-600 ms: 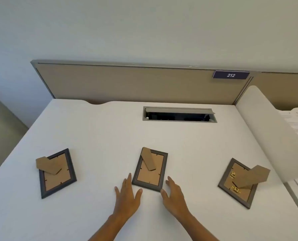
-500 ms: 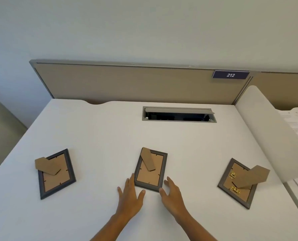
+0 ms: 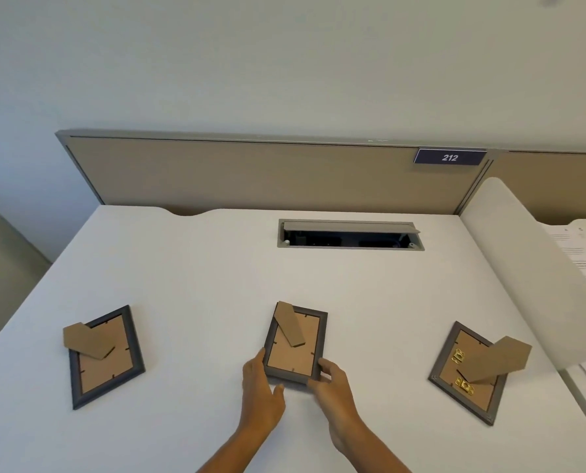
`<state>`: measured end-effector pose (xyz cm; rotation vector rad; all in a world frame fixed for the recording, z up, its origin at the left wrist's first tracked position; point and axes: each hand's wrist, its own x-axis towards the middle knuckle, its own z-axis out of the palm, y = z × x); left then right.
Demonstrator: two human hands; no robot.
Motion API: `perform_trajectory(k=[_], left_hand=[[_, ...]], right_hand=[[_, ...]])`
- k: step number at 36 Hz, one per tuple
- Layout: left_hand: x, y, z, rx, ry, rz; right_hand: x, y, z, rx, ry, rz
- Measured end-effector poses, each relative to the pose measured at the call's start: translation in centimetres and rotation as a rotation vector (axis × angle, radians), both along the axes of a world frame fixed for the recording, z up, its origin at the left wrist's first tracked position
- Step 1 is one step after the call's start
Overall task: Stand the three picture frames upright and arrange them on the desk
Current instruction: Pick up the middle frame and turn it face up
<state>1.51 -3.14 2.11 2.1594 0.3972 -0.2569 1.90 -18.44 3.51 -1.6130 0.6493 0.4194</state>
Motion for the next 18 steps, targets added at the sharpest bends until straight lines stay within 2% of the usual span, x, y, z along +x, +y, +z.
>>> perform_trajectory(k=[8, 18], left_hand=[[0.5, 1.0, 0.9, 0.023, -0.079, -0.053], [3.9, 2.1, 4.4, 0.047, -0.394, -0.163]], right_hand=[[-0.6, -0.2, -0.1, -0.248, -0.167, 0.066], [2.2, -1.9, 2.1, -0.477, -0.533, 0.059]])
